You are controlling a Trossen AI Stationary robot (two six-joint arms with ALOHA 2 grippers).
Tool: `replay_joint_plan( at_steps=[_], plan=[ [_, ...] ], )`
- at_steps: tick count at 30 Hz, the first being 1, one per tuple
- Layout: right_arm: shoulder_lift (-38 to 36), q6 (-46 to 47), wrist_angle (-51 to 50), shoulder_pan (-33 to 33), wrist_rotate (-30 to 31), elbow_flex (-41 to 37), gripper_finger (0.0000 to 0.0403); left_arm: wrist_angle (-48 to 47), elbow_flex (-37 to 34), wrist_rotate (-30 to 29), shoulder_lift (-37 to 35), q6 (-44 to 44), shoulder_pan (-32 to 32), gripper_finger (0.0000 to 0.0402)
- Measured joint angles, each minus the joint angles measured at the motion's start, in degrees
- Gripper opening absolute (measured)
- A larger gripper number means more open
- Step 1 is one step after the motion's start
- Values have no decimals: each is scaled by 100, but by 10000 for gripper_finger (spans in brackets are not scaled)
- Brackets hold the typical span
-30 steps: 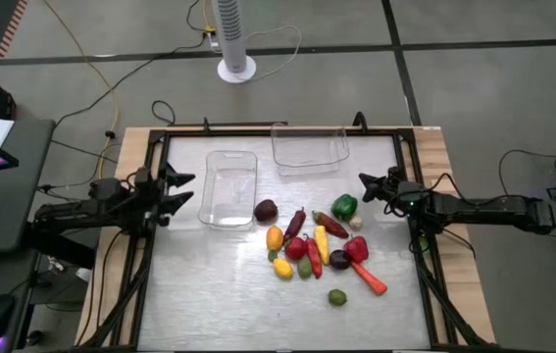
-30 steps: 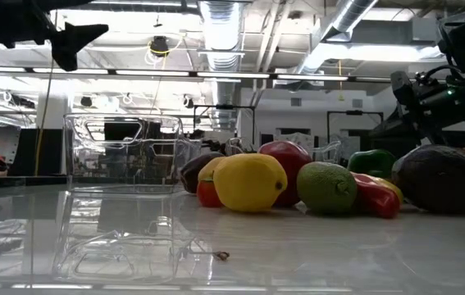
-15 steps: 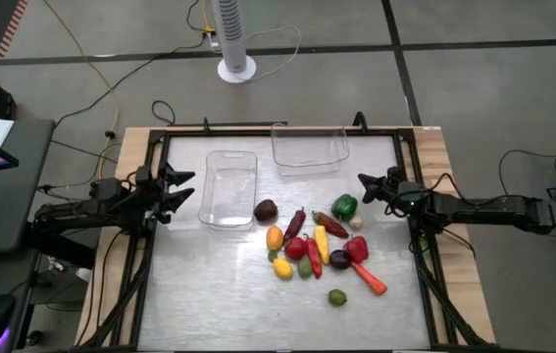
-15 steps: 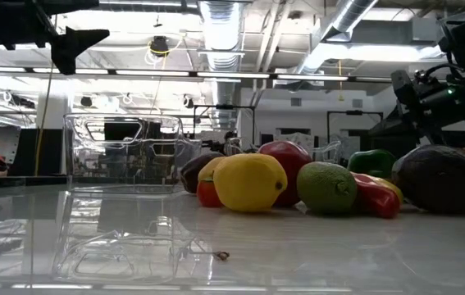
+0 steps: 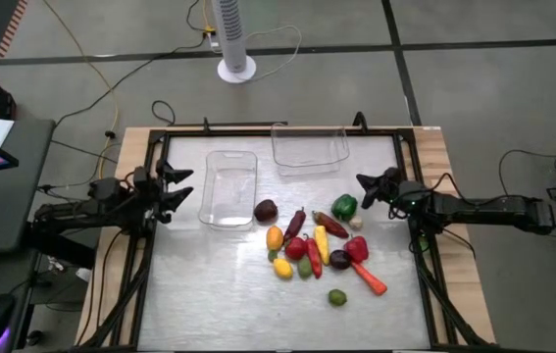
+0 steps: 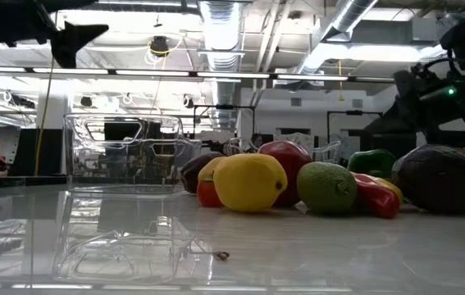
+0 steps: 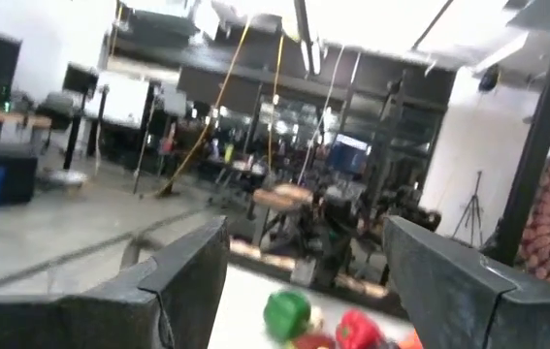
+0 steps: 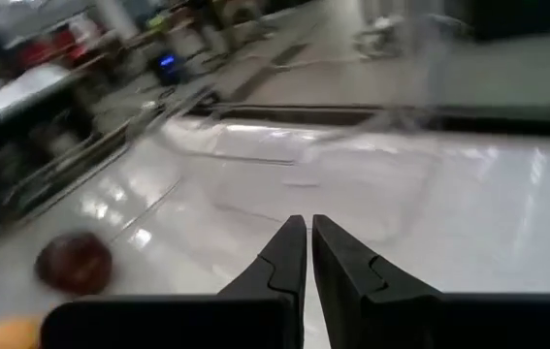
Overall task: Sort produce into baskets
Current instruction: Put the top yellow lemon into the right transparent bin
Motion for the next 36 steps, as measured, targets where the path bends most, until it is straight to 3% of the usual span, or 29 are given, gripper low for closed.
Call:
replay_joint_plan(
  at_steps=[4, 13, 17, 27, 36],
  plan=[
    [-3, -816, 252, 2, -633, 72, 52, -27, 233, 15, 773, -145, 0, 261],
    [0, -1461, 330, 30, -677, 206, 60, -374, 1991, 406, 3851, 542, -137, 261],
    [0, -1661, 332, 132, -702, 212, 96, -1170, 3115, 256, 5231, 688, -385, 261],
    [-2, -1849, 336, 361, -758, 227, 235, -3216, 5744, 187, 8083, 272, -989, 261],
    [97, -2081, 39, 334, -1301, 648, 254, -4710, 7169, -336, 9925, 600, -1363, 268]
  ],
)
